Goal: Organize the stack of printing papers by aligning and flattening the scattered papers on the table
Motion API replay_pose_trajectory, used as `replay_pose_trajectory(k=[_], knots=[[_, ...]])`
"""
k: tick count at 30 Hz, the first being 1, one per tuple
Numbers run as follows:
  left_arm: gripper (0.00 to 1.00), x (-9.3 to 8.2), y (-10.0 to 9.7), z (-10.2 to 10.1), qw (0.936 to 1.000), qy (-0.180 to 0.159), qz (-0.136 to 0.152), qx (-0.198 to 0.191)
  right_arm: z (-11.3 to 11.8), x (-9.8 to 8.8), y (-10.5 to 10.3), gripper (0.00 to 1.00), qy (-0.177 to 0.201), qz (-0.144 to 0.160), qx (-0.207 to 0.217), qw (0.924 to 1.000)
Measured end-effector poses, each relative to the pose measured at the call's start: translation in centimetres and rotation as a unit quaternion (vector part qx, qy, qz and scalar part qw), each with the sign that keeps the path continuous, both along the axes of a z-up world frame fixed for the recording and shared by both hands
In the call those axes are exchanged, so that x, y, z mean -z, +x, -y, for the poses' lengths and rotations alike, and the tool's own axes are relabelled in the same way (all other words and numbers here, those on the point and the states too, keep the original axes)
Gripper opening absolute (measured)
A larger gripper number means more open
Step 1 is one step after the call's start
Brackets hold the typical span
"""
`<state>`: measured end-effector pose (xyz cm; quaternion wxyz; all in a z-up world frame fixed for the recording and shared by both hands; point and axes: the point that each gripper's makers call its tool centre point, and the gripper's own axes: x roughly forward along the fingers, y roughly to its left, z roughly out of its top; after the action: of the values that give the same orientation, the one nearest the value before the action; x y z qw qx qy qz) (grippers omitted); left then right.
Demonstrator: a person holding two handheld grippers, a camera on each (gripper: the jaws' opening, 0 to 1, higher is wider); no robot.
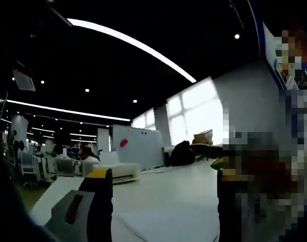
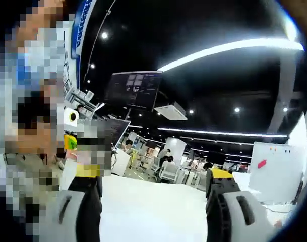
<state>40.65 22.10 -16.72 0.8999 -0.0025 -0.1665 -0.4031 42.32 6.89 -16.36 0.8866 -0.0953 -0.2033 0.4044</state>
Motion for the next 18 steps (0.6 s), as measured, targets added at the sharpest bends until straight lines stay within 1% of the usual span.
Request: replay_pose_trajectory(k=[1,2,3,6,7,9,13,14,15,17,18], knots=[[0.93,0.1,-0.3,-0.1,1.0,-0.002,0.003,0.0,0.0,0.1,-0.1,0.87,0.0,0.0,-0.001,1.0],[0.95,0.0,-0.8,-0.3,0.9999,-0.012,0.006,0.001,-0.2,0.4,-0.6,0.9,0.004,0.001,-0.004,1.0],[0.96,0.0,-1.2,-0.6,0.9997,-0.023,0.009,0.002,-0.4,0.7,-1.0,0.9,0.007,0.001,-0.008,0.9999],[0.97,0.5,-1.9,-0.8,0.9997,-0.023,0.007,0.007,-0.8,1.1,-1.5,0.9,0.012,-0.011,-0.02,0.9997],[0.97,0.6,-1.9,-0.8,0.9997,-0.022,0.007,0.009,-1.0,1.1,-1.7,0.9,0.019,-0.016,-0.028,0.9993],[0.97,0.7,-1.8,-0.8,0.9997,-0.023,0.003,0.003,-1.0,1.0,-2.1,0.9,0.023,-0.017,-0.039,0.9988],[0.97,0.9,-1.3,-1.1,0.9998,-0.021,0.005,-0.006,-0.6,0.9,-2.2,0.89,0.039,-0.021,-0.042,0.9981],[0.96,1.1,-1.3,-1.2,0.9997,-0.021,0.001,-0.01,-0.4,0.5,-2.3,0.89,0.062,-0.021,-0.047,0.9967],[0.96,1.2,-1.2,-1.5,0.9996,-0.025,-0.003,-0.011,-0.3,0.6,-2.3,0.89,0.074,-0.026,-0.053,0.9955],[0.95,1.4,-1.2,-1.9,0.9994,-0.032,-0.008,-0.013,0.1,1.2,-2.0,0.88,0.079,-0.038,-0.05,0.9949],[0.94,1.5,-1.3,-2.1,0.9992,-0.035,-0.009,-0.016,0.2,1.7,-1.6,0.88,0.074,-0.048,-0.042,0.9953]])
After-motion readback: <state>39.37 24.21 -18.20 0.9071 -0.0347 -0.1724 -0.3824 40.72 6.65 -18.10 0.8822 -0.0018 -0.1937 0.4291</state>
